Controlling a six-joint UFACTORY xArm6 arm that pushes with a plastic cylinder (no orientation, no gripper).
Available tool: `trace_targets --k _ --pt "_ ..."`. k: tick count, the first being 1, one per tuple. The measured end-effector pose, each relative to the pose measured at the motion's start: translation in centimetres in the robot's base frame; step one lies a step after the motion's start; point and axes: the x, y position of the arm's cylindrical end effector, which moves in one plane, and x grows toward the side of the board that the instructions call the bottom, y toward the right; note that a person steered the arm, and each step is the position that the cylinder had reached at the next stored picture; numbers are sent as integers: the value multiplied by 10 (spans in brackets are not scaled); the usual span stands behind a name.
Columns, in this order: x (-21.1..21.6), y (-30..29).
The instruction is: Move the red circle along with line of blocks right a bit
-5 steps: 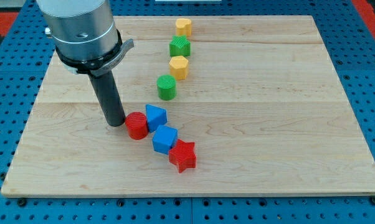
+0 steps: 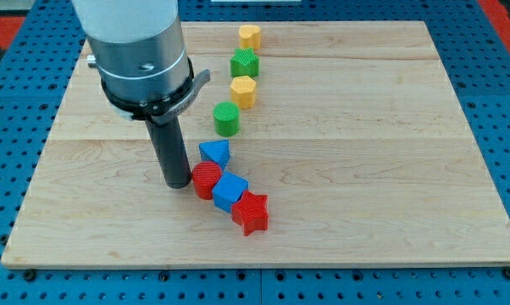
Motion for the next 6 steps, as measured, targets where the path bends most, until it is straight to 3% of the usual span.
trace_targets --k 3,6 --pt "16 -1" --pt "-12 34"
